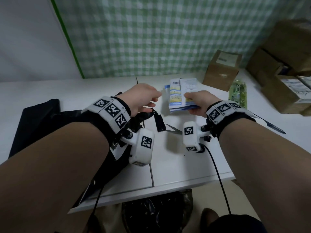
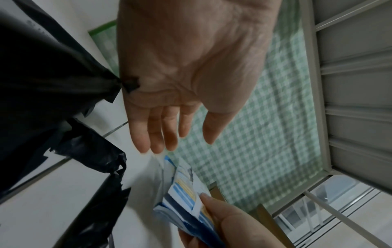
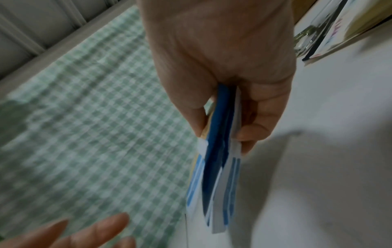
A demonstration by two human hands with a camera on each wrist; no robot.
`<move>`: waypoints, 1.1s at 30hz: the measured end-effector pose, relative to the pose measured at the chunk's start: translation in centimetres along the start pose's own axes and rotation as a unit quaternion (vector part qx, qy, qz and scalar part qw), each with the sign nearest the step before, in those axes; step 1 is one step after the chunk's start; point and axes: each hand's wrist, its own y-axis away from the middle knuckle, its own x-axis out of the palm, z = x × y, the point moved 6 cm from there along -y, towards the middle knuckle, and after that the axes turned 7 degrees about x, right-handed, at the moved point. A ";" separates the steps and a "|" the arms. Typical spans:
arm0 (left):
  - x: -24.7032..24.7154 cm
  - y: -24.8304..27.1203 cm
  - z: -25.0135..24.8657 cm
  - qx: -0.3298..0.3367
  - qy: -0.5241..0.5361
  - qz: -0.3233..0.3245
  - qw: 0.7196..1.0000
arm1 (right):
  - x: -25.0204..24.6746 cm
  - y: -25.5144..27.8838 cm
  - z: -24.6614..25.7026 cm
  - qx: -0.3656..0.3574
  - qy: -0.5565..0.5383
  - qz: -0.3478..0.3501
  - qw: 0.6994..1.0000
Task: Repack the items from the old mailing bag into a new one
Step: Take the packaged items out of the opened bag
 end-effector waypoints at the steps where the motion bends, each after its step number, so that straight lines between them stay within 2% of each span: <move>1: 0.0 -0.3 0.2 -0.001 0.002 0.000 1.000 | 0.1 -0.7 -0.2 0.006 0.007 -0.003 1.000; 5: -0.1 -1.1 0.7 -0.001 0.007 -0.001 1.000 | 0.2 -2.7 -1.0 0.020 0.040 -0.033 0.998; 7: 0.0 -1.2 0.6 0.005 0.009 -0.005 1.000 | -0.1 -2.9 -1.0 0.022 0.134 -0.067 0.988; 9: 0.0 -1.1 0.5 0.015 0.014 -0.013 1.000 | -0.6 -2.3 -0.6 0.019 0.247 -0.096 0.964; 11: -0.2 -0.7 0.1 0.029 0.026 -0.024 0.999 | -0.9 -1.5 0.0 0.007 0.297 -0.117 0.948; 13: -0.7 -0.1 -0.3 0.047 0.033 -0.038 0.998 | -1.1 -0.5 0.7 -0.005 0.313 -0.143 0.939; 16: -2.0 1.5 -0.8 0.085 0.019 -0.072 0.994 | -0.5 1.4 1.3 -0.043 0.236 -0.176 0.955; 18: -3.2 2.8 -0.9 0.107 0.004 -0.098 0.989 | 1.2 3.5 1.6 -0.109 0.159 -0.129 0.973; 20: -4.5 4.1 -0.3 0.117 -0.010 -0.123 0.985 | 4.0 5.8 0.9 -0.148 0.107 -0.023 0.983; 22: -5.6 5.6 0.7 0.115 -0.020 -0.150 0.982 | 6.9 8.5 -0.4 -0.146 0.110 0.080 0.980; 25: -6.9 7.8 2.5 0.111 -0.055 -0.185 0.975 | 10.5 11.0 -2.7 -0.143 0.157 0.170 0.962; 29: -6.9 10.1 5.3 0.083 -0.072 -0.164 0.980 | 13.0 12.6 -4.6 -0.158 0.152 0.202 0.955; 33: -5.2 11.6 7.6 0.057 -0.056 -0.069 0.994 | 12.8 13.5 -6.2 -0.136 0.079 0.210 0.965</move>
